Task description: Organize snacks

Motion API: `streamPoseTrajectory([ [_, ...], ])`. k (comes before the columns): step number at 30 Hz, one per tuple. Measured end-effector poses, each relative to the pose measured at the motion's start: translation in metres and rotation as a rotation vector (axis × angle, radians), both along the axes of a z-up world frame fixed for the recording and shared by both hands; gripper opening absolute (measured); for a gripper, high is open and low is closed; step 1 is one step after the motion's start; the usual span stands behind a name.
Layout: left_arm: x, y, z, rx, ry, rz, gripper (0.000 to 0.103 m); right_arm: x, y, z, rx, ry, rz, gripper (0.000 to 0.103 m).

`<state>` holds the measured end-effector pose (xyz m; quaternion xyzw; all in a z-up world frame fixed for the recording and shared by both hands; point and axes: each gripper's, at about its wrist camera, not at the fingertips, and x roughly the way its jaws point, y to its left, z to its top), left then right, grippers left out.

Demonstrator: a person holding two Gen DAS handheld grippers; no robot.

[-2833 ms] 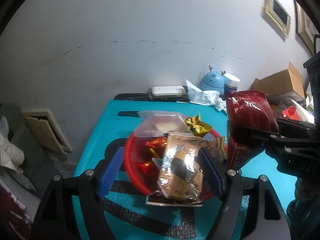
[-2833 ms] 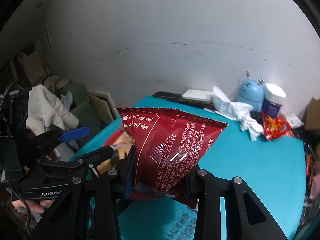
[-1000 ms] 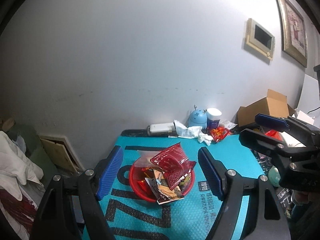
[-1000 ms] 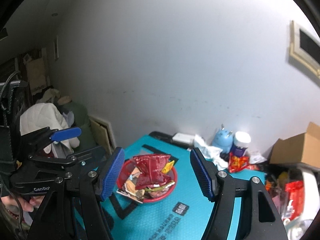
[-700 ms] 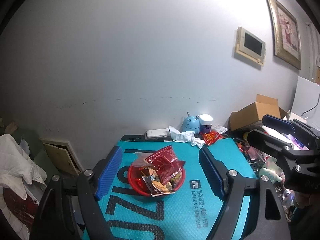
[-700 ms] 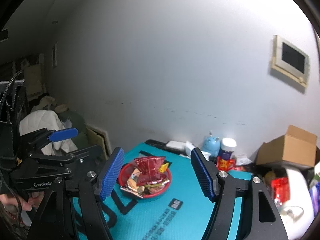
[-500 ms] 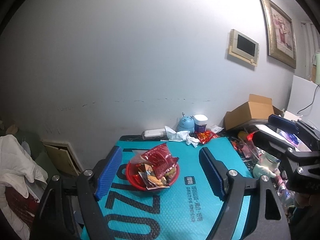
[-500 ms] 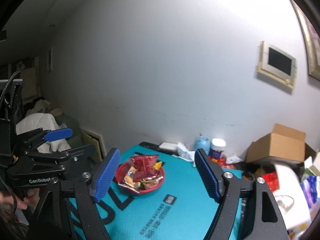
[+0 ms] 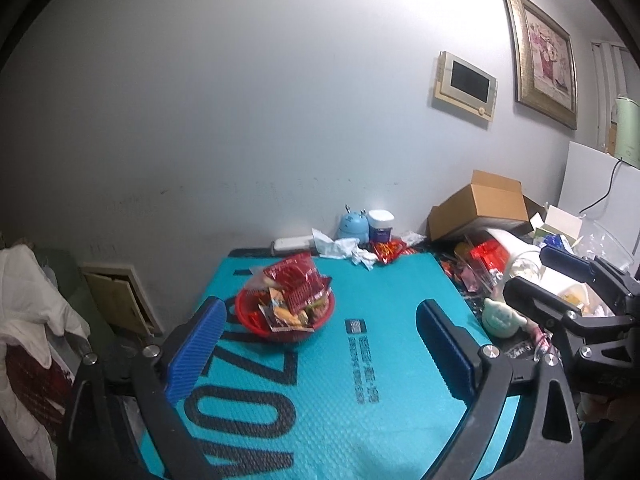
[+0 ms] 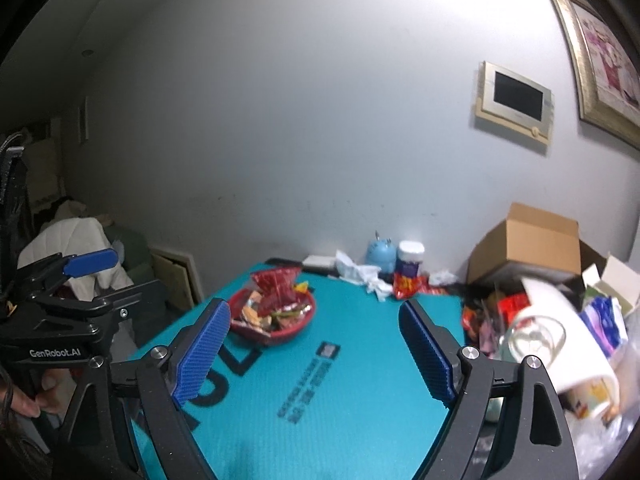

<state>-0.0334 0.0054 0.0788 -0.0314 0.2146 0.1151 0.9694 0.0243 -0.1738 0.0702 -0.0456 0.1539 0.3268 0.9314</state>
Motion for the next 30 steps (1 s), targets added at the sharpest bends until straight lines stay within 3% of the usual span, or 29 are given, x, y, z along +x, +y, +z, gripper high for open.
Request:
streamPoseTrajectory([
  [16,-0.018,0.004,-0.046,-0.081,0.060,0.056,0.097,-0.012,0.008,-0.051,-0.024,0.128,0.069,0.087],
  [30,-0.014,0.015,-0.054,-0.106,0.072,0.085,0.097,-0.006,0.021,-0.052,-0.045,0.132,0.112,0.087],
])
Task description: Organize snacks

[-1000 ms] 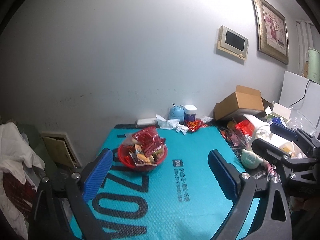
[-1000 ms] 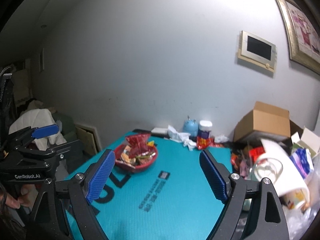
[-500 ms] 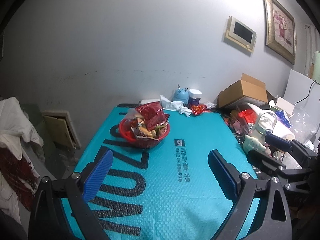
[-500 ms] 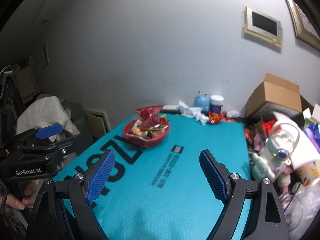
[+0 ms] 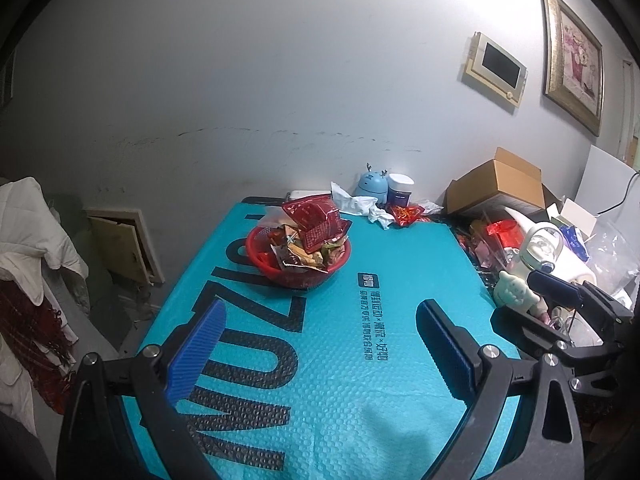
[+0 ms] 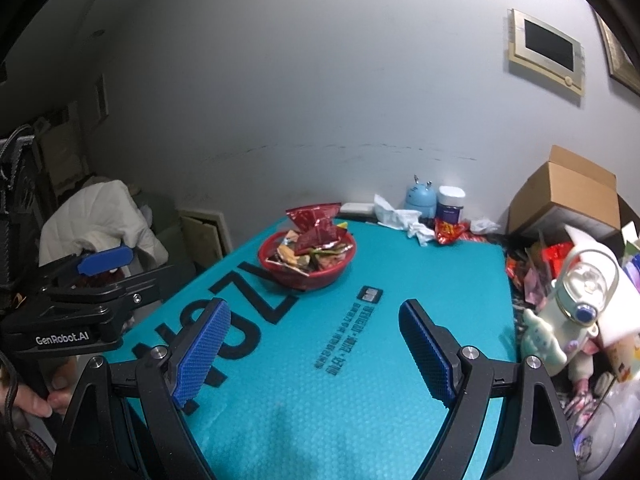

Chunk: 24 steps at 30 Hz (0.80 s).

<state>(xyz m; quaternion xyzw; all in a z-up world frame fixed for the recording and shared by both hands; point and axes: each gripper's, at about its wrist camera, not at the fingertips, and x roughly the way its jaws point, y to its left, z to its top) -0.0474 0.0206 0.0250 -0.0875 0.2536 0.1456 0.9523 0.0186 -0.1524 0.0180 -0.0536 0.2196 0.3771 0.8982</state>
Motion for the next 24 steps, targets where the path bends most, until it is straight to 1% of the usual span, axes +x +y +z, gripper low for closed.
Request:
streamPoseTrajectory([
  [24,0.012,-0.006,-0.001,0.016,0.014,0.001,0.097,0.007,-0.002,-0.003,-0.005,0.009,-0.012,0.087],
])
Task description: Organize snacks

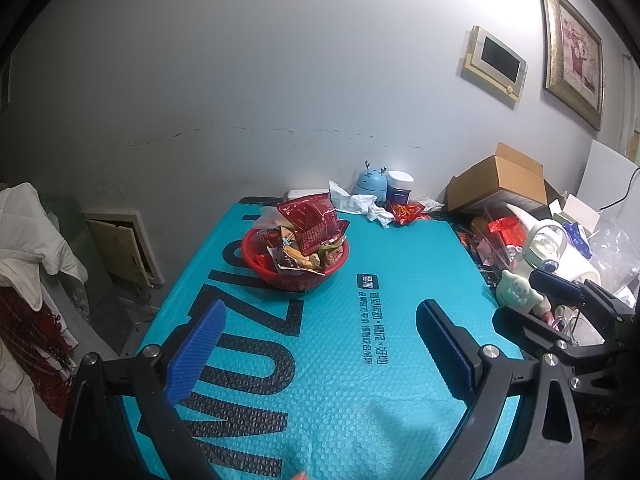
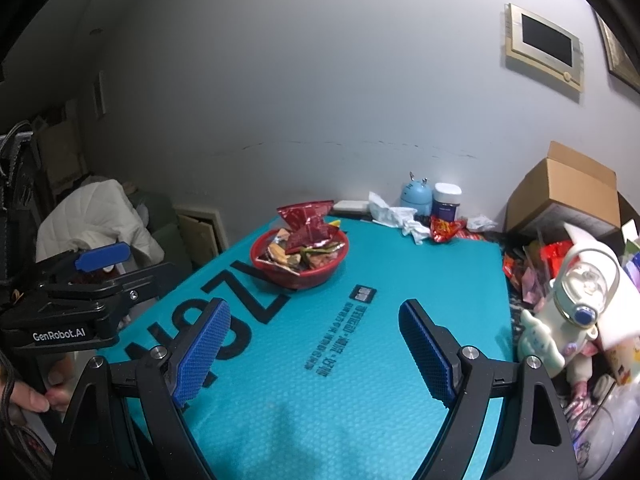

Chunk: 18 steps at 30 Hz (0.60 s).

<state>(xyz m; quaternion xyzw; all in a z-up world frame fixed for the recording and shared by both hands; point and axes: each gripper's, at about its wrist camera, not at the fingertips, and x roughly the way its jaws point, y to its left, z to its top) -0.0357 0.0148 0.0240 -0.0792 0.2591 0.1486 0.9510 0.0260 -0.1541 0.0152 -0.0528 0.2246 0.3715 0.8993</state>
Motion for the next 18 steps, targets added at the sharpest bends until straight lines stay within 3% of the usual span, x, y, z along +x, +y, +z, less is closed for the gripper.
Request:
streamPoseTrajectory([
  [18,-0.0052,-0.0059,0.0026,0.014,0.000,-0.004,0.097,-0.0042,-0.0051,-0.0010,-0.003,0.001,-0.022,0.087],
])
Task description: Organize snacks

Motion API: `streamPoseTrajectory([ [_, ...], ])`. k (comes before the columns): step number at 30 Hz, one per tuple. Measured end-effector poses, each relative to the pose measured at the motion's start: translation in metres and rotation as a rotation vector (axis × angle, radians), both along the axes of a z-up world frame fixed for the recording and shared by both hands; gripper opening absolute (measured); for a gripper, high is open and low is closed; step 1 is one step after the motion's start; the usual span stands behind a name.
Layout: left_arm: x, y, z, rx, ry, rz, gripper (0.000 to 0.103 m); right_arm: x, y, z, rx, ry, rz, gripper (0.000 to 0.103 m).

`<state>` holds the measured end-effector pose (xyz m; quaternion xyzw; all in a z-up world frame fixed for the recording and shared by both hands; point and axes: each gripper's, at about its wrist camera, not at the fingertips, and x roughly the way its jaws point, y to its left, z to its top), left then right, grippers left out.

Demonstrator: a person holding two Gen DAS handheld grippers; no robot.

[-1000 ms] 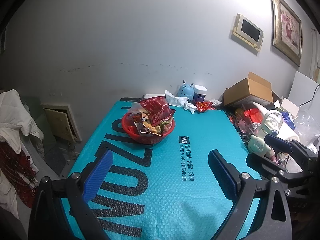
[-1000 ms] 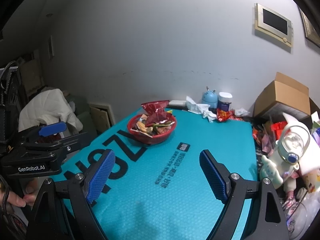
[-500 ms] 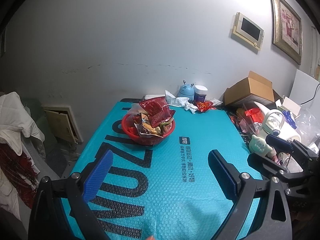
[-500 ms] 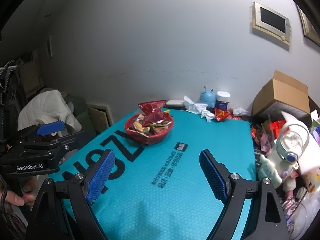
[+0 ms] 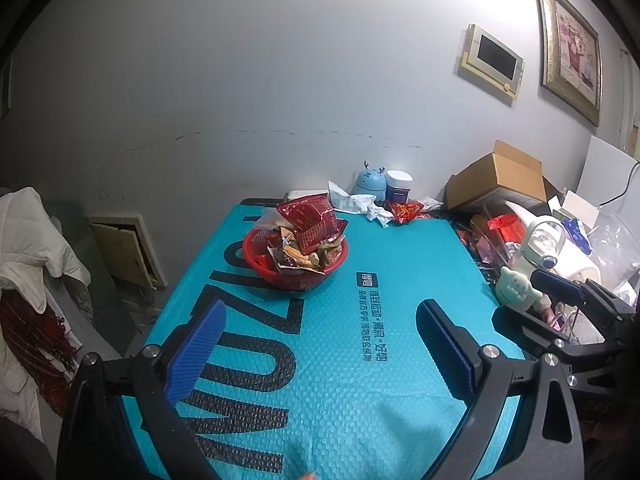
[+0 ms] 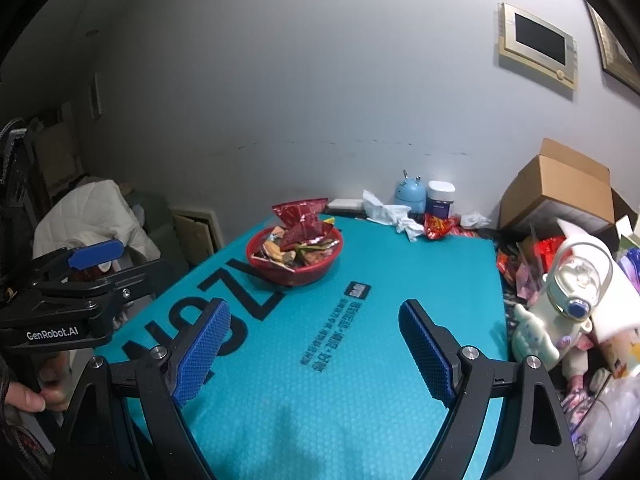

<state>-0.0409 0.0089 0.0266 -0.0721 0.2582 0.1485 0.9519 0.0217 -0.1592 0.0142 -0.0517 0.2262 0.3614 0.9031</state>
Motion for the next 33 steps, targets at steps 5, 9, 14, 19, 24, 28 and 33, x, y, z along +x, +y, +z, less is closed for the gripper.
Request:
streamPoseTrajectory([
  [5,0.000,0.000,0.000,-0.003,0.007,-0.002,0.097,0.000,0.000,-0.001,-0.003,0.005,-0.005,0.087],
  [9,0.000,-0.001,0.000,0.004,0.007,-0.003,0.097,0.000,-0.001,-0.001,-0.003,0.004,-0.007,0.087],
  [14,0.001,-0.002,0.000,0.013,0.009,0.001,0.097,0.001,-0.002,-0.002,-0.005,0.005,-0.012,0.087],
  [19,0.004,-0.003,-0.002,0.016,0.015,-0.001,0.097,0.002,-0.002,-0.003,-0.007,0.010,-0.015,0.087],
  [24,0.008,-0.003,-0.004,0.020,0.027,0.005,0.097,0.005,-0.003,-0.006,-0.012,0.020,-0.020,0.087],
  [28,0.013,-0.002,-0.008,0.015,0.042,0.000,0.097,0.008,-0.002,-0.009,-0.018,0.032,-0.025,0.087],
  [33,0.020,-0.002,-0.011,0.016,0.050,-0.010,0.097,0.013,-0.002,-0.014,-0.026,0.048,-0.031,0.087],
])
